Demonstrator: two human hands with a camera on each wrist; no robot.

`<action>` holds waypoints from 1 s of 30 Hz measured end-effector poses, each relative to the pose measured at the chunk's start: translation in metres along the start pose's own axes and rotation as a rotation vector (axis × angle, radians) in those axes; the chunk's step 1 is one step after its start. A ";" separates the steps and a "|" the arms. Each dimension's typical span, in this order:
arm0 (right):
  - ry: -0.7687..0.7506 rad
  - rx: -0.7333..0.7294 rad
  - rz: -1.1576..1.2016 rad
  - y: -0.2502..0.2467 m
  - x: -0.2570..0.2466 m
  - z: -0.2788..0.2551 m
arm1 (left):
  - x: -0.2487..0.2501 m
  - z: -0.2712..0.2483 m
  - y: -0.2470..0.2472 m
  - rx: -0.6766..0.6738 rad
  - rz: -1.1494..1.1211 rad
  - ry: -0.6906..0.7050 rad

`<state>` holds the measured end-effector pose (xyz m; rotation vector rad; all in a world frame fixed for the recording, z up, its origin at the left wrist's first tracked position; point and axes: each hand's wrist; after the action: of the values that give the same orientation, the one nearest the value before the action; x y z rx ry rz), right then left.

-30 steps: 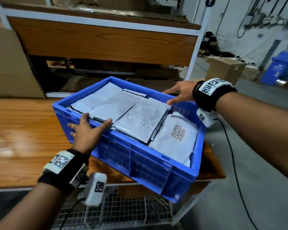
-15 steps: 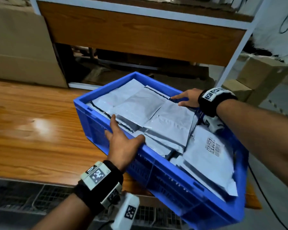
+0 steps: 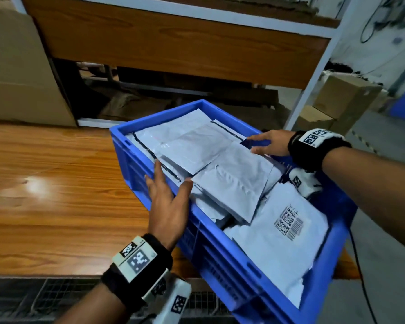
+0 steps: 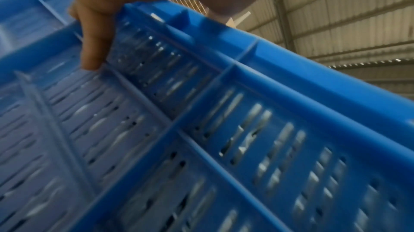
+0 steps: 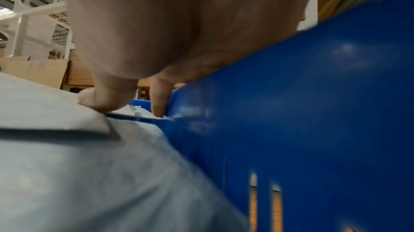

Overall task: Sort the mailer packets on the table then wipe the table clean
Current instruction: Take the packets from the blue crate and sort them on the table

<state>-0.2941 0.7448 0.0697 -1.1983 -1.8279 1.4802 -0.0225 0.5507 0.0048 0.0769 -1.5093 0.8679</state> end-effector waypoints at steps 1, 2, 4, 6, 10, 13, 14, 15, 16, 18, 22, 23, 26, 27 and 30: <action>0.001 -0.009 0.018 -0.001 0.000 -0.002 | -0.001 -0.003 0.001 -0.035 0.032 0.035; -0.001 -0.017 0.037 -0.002 0.000 -0.004 | -0.003 -0.003 0.000 -0.064 0.030 0.054; -0.001 -0.020 0.070 -0.003 0.000 -0.009 | 0.001 -0.001 -0.004 -0.093 -0.020 0.016; -0.001 0.001 0.095 -0.002 0.001 -0.011 | 0.003 0.000 -0.007 -0.076 -0.053 -0.060; 0.007 0.078 0.104 0.007 -0.001 -0.016 | 0.003 -0.001 -0.006 -0.083 0.049 -0.058; -0.011 0.119 0.089 0.012 -0.003 -0.021 | 0.000 0.004 -0.006 -0.071 0.070 -0.081; -0.008 0.126 0.088 0.012 -0.003 -0.024 | -0.001 0.004 -0.007 -0.063 0.083 -0.074; 0.003 0.130 0.088 0.013 -0.002 -0.027 | -0.003 0.004 -0.007 -0.061 0.090 -0.064; 0.017 0.129 0.088 0.014 -0.001 -0.032 | -0.004 0.004 -0.007 -0.063 0.089 -0.057; 0.044 0.130 0.092 0.017 0.004 -0.043 | -0.004 0.001 -0.007 -0.081 0.092 -0.040; 0.127 0.153 0.127 0.025 0.021 -0.078 | 0.001 -0.010 0.000 -0.155 0.084 0.001; 0.155 0.157 0.137 0.028 0.028 -0.089 | 0.004 -0.014 0.004 -0.178 0.076 0.013; 0.218 0.180 0.156 0.032 0.047 -0.133 | 0.015 -0.030 0.017 -0.245 0.066 0.060; 0.239 0.194 0.157 0.033 0.053 -0.150 | 0.020 -0.038 0.022 -0.272 0.066 0.068; 0.297 0.248 0.198 0.036 0.075 -0.213 | 0.039 -0.069 0.040 -0.348 0.075 0.134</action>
<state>-0.1469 0.9190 0.0856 -1.4162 -1.3223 1.4888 0.0065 0.6337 0.0124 -0.2894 -1.5229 0.6443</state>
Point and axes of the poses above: each hand's wrist, its own z-axis towards the middle knuckle, its own y-axis out of the palm, x = y × z, and after that the axes turned 12 degrees about z, right-handed
